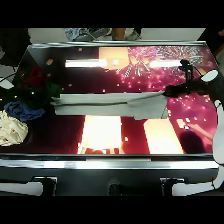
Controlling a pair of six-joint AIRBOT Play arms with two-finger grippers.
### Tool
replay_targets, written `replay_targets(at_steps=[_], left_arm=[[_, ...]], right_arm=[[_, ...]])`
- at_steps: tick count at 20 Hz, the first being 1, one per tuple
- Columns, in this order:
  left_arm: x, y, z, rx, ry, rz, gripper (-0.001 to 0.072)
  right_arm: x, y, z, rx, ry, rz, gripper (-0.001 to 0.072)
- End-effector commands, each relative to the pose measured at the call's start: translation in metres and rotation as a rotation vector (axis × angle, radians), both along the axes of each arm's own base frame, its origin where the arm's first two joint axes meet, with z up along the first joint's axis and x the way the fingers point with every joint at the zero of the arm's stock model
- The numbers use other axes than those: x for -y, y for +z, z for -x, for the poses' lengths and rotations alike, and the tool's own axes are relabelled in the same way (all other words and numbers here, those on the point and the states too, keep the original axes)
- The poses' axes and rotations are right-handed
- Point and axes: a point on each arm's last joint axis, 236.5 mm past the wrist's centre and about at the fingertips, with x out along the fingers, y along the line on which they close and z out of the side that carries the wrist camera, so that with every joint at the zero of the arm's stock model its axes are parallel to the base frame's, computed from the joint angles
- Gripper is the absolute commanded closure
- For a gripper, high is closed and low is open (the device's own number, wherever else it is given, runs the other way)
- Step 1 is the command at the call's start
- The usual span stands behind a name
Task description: Fold the shirts.
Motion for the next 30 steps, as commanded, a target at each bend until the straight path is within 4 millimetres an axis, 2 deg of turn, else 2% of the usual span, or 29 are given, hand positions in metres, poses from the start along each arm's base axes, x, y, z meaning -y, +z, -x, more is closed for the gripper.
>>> replay_targets(at_steps=[1,4,6,8,9,10,11,13,14,15,16,17,18,19,21,24,26,29,30], left_arm=[[0.003,-0.025,-0.040,-0.030,0.030,0.046,0.0683],[0.006,-0.056,-0.047,-0.073,0.022,0.049,0.0682],[0.009,-0.079,-0.043,-0.123,0.018,0.058,0.0681],[0.015,-0.093,-0.038,-0.195,0.082,0.088,0.0666],[0.018,-0.094,-0.036,-0.212,0.095,0.095,0.0539],[0.021,-0.092,-0.034,-0.221,0.087,0.101,0.0311],[0.020,-0.087,-0.030,-0.232,0.070,0.101,0.0200],[0.009,-0.068,-0.023,-0.244,0.026,0.076,0.0199],[-0.001,-0.056,-0.021,-0.239,0.018,0.048,0.0198],[-0.010,-0.040,-0.021,-0.214,0.005,0.019,0.0198],[-0.020,-0.023,-0.022,-0.177,0.013,-0.017,0.0198],[-0.026,-0.005,-0.023,-0.137,0.021,-0.048,0.0199],[-0.028,0.012,-0.022,-0.102,0.022,-0.066,0.0200],[-0.026,0.031,-0.022,-0.064,0.018,-0.077,0.0201],[-0.016,0.065,-0.019,0.014,-0.013,-0.099,0.0203],[0.012,0.113,-0.010,0.117,-0.064,-0.120,0.0203],[0.037,0.137,-0.003,0.174,-0.117,-0.128,0.0203],[0.074,0.157,0.007,0.225,-0.200,-0.130,0.0203],[0.085,0.159,0.010,0.232,-0.229,-0.130,0.0203]], right_arm=[[0.005,-0.027,-0.047,0.043,-0.104,-0.057,0.0674],[0.013,-0.053,-0.063,0.052,-0.159,-0.063,0.0673],[0.012,-0.072,-0.062,0.019,-0.160,-0.069,0.0672],[0.008,-0.084,-0.056,-0.022,-0.147,-0.080,0.0671],[0.007,-0.085,-0.053,-0.032,-0.136,-0.083,0.0670],[0.004,-0.081,-0.051,-0.033,-0.126,-0.088,0.0649],[0.004,-0.071,-0.048,-0.022,-0.099,-0.080,0.0503],[0.015,-0.041,-0.039,0.039,0.003,-0.023,0.0069],[0.033,-0.030,-0.031,0.049,0.011,0.022,0.0009],[0.062,-0.026,-0.019,0.022,-0.014,0.081,0.0007],[0.087,-0.033,-0.003,-0.042,-0.058,0.106,0.0003],[0.101,-0.045,0.015,-0.119,-0.081,0.084,-0.0001],[0.103,-0.056,0.029,-0.186,-0.078,0.030,-0.0003],[0.095,-0.068,0.040,-0.249,-0.067,-0.056,-0.0005],[0.072,-0.083,0.046,-0.315,-0.049,-0.208,-0.0006],[0.038,-0.097,0.024,-0.314,-0.087,-0.348,-0.0006],[0.024,-0.108,0.008,-0.310,-0.134,-0.347,-0.0006],[0.003,-0.112,-0.009,-0.298,-0.178,-0.335,0.0003],[-0.005,-0.113,-0.012,-0.303,-0.183,-0.335,0.0096]])
